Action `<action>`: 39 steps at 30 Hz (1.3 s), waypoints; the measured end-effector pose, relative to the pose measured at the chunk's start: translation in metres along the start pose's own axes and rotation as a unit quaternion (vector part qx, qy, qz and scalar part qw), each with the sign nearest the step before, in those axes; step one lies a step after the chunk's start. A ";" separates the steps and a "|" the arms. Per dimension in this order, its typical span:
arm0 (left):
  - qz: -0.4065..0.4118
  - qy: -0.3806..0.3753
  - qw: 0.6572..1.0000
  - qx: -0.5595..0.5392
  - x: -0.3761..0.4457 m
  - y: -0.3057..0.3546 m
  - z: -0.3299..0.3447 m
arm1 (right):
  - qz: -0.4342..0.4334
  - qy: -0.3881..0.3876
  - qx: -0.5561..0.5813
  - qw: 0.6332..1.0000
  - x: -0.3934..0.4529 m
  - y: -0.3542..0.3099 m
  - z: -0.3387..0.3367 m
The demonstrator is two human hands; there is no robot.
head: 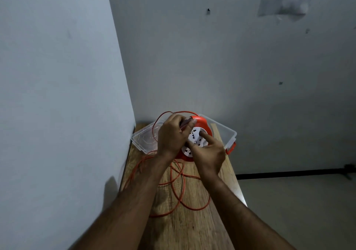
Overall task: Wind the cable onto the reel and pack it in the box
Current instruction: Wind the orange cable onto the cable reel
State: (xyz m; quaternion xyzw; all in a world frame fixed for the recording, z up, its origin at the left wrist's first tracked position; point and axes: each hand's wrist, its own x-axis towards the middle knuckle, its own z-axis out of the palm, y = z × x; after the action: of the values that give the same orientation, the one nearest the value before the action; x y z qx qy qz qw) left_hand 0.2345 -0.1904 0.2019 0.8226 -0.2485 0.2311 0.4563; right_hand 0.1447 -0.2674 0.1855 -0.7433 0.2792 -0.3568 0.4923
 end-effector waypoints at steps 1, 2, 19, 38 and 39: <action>-0.002 0.001 1.000 0.000 -0.001 0.001 0.002 | 0.075 0.012 0.051 0.996 -0.001 -0.005 0.002; -0.004 0.001 1.000 0.003 -0.002 0.003 0.003 | 0.166 0.031 0.131 0.977 0.000 -0.010 0.004; -0.007 0.005 1.000 -0.018 0.004 0.001 -0.005 | -0.292 -0.008 -0.127 0.948 -0.012 0.021 -0.023; 0.013 -0.020 1.000 0.013 -0.001 0.000 0.001 | -0.295 -0.085 -0.215 0.927 0.015 0.015 -0.011; 0.015 -0.019 1.000 0.016 -0.001 0.000 0.001 | -0.283 -0.079 -0.199 0.935 0.014 0.013 -0.010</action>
State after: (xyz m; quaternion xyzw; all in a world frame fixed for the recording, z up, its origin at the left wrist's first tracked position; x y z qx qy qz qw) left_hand 0.2337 -0.1909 0.2011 0.8304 -0.2656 0.2257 0.4347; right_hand 0.1440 -0.2883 0.1793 -0.9000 0.0826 -0.3585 0.2336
